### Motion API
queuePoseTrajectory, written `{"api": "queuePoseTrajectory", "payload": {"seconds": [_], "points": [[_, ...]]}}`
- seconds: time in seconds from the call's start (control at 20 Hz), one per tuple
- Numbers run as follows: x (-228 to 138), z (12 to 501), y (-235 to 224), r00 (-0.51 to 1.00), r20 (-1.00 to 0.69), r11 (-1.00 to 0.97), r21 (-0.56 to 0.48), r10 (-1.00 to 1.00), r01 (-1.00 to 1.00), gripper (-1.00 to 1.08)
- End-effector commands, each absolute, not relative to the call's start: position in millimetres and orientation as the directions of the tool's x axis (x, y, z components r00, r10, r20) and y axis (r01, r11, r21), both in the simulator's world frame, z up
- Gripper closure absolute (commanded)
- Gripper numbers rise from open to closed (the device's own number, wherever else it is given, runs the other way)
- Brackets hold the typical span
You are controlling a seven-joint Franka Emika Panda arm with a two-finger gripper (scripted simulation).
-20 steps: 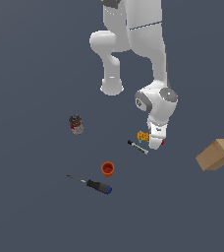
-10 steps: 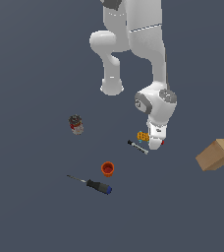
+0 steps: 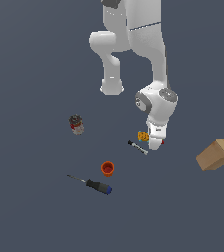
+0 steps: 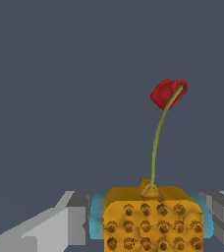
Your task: Pick up a designated object from a clutter of objects.
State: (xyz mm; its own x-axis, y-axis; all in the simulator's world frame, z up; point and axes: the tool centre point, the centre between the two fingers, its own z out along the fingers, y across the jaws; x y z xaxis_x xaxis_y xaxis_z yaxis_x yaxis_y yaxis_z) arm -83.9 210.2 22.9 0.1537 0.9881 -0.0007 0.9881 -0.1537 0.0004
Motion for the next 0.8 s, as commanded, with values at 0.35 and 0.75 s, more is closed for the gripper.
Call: {"api": "queuePoseTrajectory", "payload": {"seconds": [0.35, 0.75], "points": [[-74, 69, 201, 0.153, -0.001, -0.153, 0.001, 0.988, 0.988, 1.08], [-59, 144, 188, 0.151, 0.001, -0.151, 0.0, 0.989, 0.989, 1.08]]}}
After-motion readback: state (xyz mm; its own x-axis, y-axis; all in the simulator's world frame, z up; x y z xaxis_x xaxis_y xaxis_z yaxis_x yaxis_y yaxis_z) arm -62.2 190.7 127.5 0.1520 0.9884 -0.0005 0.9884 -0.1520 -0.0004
